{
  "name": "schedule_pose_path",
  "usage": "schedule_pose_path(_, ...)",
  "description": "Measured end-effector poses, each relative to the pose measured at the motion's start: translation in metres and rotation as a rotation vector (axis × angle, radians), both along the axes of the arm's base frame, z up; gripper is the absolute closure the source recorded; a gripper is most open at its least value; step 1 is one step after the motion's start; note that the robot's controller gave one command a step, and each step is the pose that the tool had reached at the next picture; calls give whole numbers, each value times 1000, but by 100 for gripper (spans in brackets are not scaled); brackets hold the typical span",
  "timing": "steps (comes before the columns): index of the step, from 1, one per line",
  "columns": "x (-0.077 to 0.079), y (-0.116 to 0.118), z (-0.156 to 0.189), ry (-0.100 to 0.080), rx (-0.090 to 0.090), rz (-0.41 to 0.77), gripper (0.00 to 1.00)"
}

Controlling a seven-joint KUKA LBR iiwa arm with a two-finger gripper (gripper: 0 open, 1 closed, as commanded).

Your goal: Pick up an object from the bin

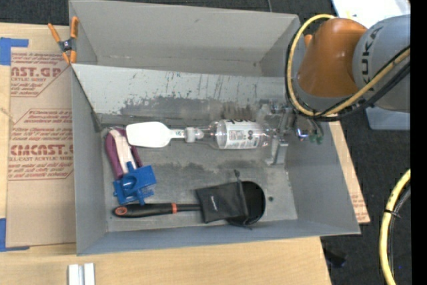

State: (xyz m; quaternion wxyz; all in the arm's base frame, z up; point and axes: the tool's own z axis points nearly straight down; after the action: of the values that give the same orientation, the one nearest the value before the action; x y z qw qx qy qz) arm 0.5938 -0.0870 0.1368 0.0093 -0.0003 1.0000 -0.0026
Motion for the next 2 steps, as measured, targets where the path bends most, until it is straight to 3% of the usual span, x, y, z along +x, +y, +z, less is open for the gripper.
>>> schedule_pose_path(1,-4,7,-28,7,5,-183,0)
schedule_pose_path(2,-2,30,-68,-6,2,-69,0)
